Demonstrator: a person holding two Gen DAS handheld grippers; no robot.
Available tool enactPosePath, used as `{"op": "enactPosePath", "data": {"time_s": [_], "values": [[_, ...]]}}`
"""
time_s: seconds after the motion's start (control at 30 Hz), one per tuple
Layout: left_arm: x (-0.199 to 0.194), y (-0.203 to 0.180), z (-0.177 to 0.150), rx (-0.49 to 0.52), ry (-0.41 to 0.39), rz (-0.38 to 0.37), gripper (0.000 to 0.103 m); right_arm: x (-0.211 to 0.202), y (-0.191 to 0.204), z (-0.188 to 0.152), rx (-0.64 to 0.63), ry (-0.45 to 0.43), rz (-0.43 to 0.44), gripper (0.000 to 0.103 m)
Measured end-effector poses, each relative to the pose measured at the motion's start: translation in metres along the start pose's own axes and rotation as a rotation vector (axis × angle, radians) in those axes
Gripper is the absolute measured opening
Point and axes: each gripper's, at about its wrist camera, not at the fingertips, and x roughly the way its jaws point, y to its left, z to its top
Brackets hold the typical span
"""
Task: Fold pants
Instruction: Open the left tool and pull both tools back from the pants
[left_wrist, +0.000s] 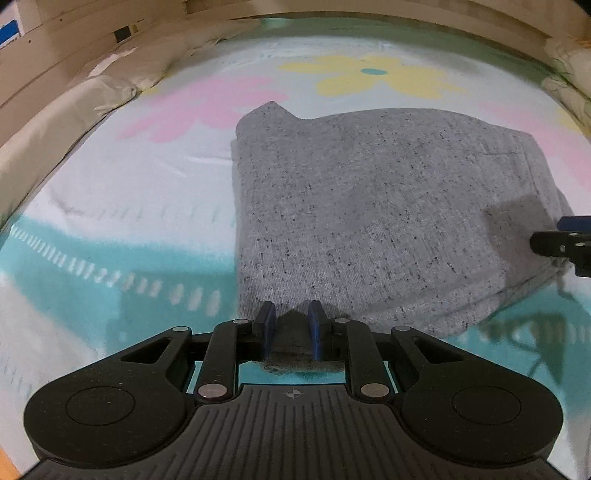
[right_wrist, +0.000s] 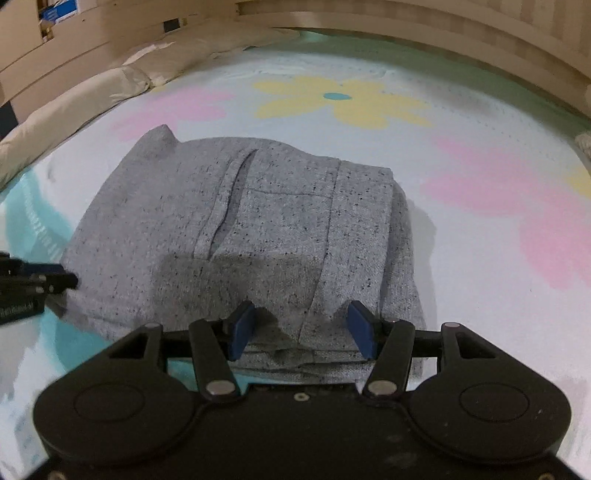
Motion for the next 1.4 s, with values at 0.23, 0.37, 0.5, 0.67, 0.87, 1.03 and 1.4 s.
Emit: {"op": "enactPosePath", "data": {"time_s": [0.23, 0.37, 0.5, 0.67, 0.87, 1.03, 1.4], "values": [[-0.036, -0.011, 0.021, -0.008, -0.171, 0.001, 0.019, -0.043, -0.013, 0.006, 0.077, -0.149, 0.016, 0.059], [-0.046, -0.019, 0.033, -0.038, -0.204, -0.056, 0.020, -0.040, -0.021, 0.026, 0.152, -0.235, 0.013, 0.059], [-0.042, -0.027, 0.038, -0.017, -0.199, -0.077, 0.027, -0.015, -0.026, 0.031, 0.181, -0.213, -0.020, 0.059], [-0.039, -0.030, 0.036, -0.025, -0.163, -0.067, 0.030, 0.018, -0.044, 0.013, 0.254, -0.089, -0.056, 0.062], [-0.053, -0.028, 0.041, -0.054, -0.189, -0.046, 0.033, -0.019, -0.035, 0.026, 0.205, -0.147, -0.050, 0.064], [-0.075, -0.017, 0.046, -0.104, -0.226, -0.027, 0.040, -0.069, -0.024, 0.036, 0.227, -0.238, 0.015, 0.066], [-0.112, 0.002, 0.020, -0.202, -0.247, -0.039, 0.063, -0.150, 0.034, -0.004, 0.162, -0.237, 0.057, 0.076]]}}
